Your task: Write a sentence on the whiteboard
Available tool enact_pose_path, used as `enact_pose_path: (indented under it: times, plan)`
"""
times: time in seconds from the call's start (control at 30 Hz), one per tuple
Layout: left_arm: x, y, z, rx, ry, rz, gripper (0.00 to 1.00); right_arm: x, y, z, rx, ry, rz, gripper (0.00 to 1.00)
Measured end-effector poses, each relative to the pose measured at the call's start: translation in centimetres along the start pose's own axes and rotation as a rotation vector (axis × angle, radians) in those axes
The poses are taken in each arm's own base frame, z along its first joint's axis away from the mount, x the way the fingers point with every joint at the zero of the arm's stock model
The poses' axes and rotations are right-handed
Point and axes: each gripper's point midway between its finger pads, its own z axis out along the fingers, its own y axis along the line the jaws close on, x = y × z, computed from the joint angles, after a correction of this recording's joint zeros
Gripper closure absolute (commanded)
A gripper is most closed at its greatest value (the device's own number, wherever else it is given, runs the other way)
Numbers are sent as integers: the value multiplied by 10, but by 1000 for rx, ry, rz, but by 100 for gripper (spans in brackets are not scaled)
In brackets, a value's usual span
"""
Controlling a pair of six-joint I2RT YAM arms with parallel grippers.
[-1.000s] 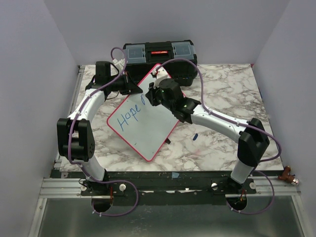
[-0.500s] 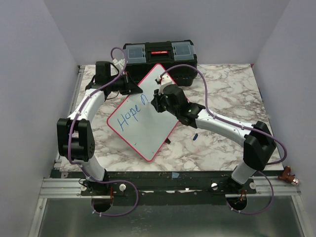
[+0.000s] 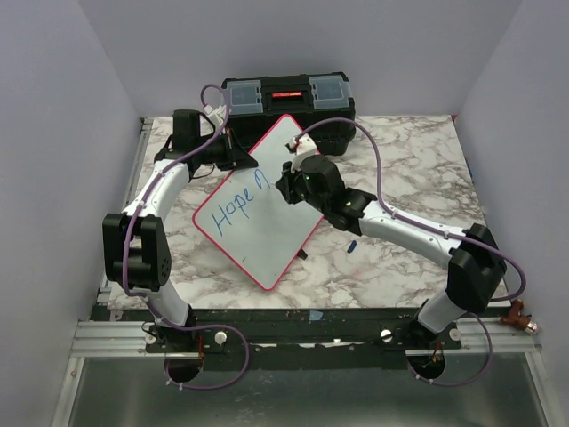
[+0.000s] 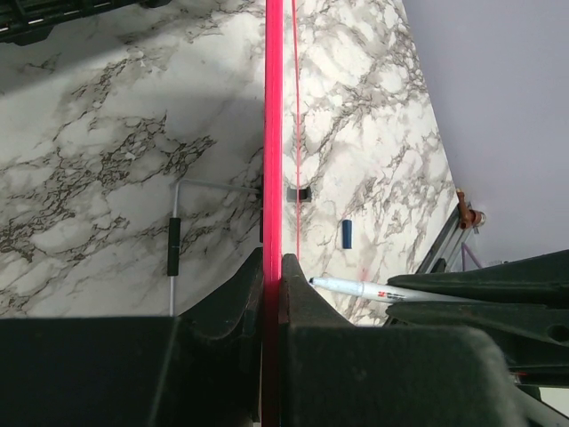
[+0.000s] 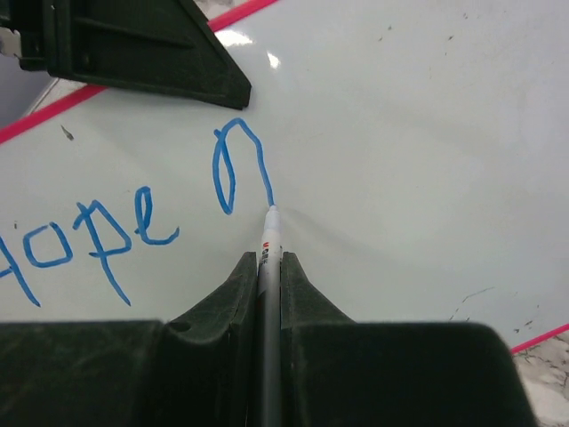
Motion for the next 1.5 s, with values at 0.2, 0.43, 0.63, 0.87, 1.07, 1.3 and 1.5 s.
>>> enact_pose_path:
  times: [0.2, 0.43, 0.63, 0.87, 1.07, 1.3, 1.5]
  plan:
    - [0, -1, 0, 0, 2, 1, 100, -18, -3, 0, 11, -64, 15, 99]
    - [0, -3, 0, 1, 9, 12, 100, -39, -14, 8, 29, -112, 42, 99]
    - [0, -4, 0, 1, 12, 16, 100, -45, -14, 18, 17, -119, 59, 99]
    - [1, -4, 0, 1, 14, 16, 100, -36, -9, 25, -10, -95, 66, 100]
    - [1, -4, 0, 1, 14, 16, 100, -36, -5, 24, -29, -90, 79, 99]
    - [1, -5, 0, 1, 15, 16, 100, -35, -5, 24, -31, -89, 85, 99]
    - [1, -5, 0, 0, 16, 17, 100, -35, -4, 25, -31, -88, 88, 99]
